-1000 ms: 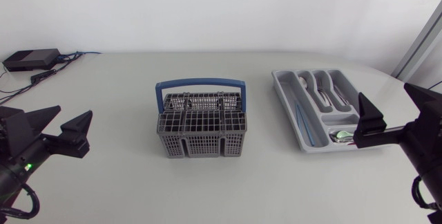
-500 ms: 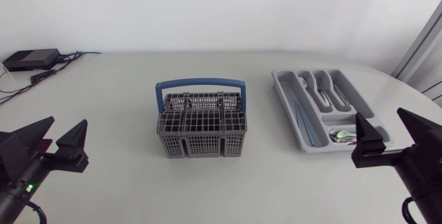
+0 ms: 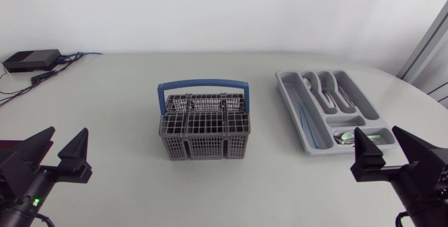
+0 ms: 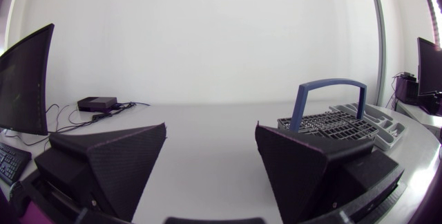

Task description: Unload the cutlery basket into the drawer organizer.

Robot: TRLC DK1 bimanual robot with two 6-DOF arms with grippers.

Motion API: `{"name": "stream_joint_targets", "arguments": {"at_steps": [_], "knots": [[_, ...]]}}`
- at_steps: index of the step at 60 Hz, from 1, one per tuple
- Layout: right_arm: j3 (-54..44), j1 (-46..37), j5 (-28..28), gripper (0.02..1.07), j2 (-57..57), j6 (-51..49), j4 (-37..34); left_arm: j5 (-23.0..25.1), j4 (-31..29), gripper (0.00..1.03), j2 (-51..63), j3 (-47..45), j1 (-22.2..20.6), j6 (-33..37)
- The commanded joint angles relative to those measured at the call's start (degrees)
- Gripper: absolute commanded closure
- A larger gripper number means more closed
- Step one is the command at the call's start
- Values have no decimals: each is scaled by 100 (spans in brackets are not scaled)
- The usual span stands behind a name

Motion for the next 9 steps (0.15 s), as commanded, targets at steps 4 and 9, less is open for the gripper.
{"name": "stream_joint_targets", "arguments": {"at_steps": [4,9], "knots": [[-106,-25,-16,7,-30,167,-19,-43,12,5,-40,-119,-30,-145],[-106,-25,-16,7,-30,167,-19,-43,12,5,-40,-119,-30,-145]]}}
